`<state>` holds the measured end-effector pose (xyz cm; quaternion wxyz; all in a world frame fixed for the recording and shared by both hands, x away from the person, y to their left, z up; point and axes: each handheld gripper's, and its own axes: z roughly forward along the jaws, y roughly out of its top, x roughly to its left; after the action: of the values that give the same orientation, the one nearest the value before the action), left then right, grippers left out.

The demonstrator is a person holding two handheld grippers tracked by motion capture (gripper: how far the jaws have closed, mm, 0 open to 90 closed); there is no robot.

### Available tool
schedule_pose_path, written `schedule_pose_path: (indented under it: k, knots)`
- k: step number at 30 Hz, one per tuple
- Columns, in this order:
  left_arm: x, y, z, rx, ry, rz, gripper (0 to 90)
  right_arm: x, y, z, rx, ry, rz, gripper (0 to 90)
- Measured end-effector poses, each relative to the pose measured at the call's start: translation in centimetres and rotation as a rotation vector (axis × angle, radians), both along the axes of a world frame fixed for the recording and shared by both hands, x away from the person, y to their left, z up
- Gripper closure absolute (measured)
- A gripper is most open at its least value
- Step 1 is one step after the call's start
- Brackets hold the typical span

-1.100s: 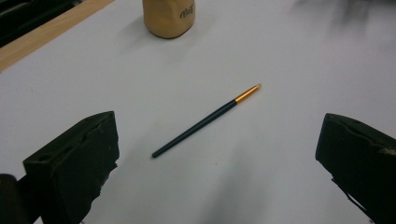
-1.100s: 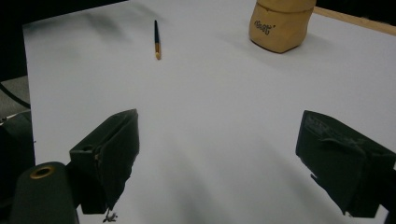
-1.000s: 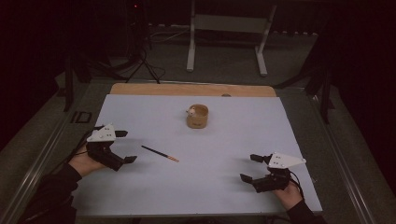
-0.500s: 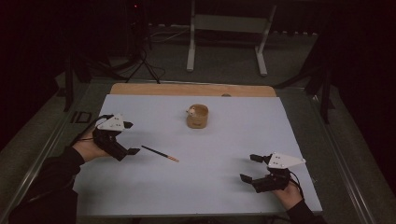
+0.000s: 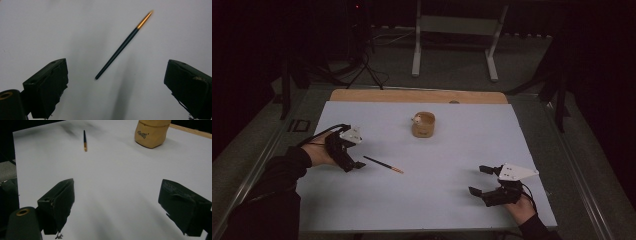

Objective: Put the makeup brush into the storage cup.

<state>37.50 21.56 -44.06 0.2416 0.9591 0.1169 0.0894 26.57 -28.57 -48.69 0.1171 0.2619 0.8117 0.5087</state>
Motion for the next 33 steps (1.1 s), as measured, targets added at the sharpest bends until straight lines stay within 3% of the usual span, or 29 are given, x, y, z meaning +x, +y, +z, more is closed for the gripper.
schedule_pose_path:
  k: [3,6,14,18,21,26,28,29,32,33]
  knots:
    - [0.3,-0.3,-0.3,0.012,0.006,-0.015,6.9,0.0,0.0,0.0,0.001,0.0,0.001,13.8]
    - [0.6,-0.7,-0.6,0.026,-0.011,-0.088,8.4,0.0,0.0,0.0,0.001,0.001,0.002,13.8]
    - [1.6,-1.2,-1.5,0.098,-0.01,-0.144,16.5,0.0,0.0,0.0,0.003,0.002,0.008,13.8]
    - [1.9,-1.5,-1.7,0.111,0.001,-0.158,21.1,0.0,0.0,-0.1,0.004,0.005,0.008,13.8]
    - [2.2,-2.1,-1.9,0.146,0.004,-0.175,22.4,0.1,0.0,-0.1,0.002,0.006,0.008,13.8]
    - [2.3,-3.0,-2.1,0.171,-0.015,-0.217,23.7,0.1,0.0,-0.1,0.004,0.009,0.008,13.9]
    - [2.4,-3.1,-2.1,0.177,-0.011,-0.235,29.2,0.1,0.0,-0.1,0.003,0.009,0.007,13.8]
    - [2.6,-3.4,-2.3,0.209,-0.012,-0.259,30.8,0.1,0.0,-0.1,0.003,0.011,0.007,13.8]
    - [2.7,-3.5,-2.4,0.23,0.002,-0.28,36.5,0.1,0.0,-0.1,0.004,0.011,0.008,13.8]
    - [2.9,-3.5,-2.7,0.265,0.009,-0.291,38.5,0.1,0.0,-0.2,0.004,0.011,0.008,13.8]
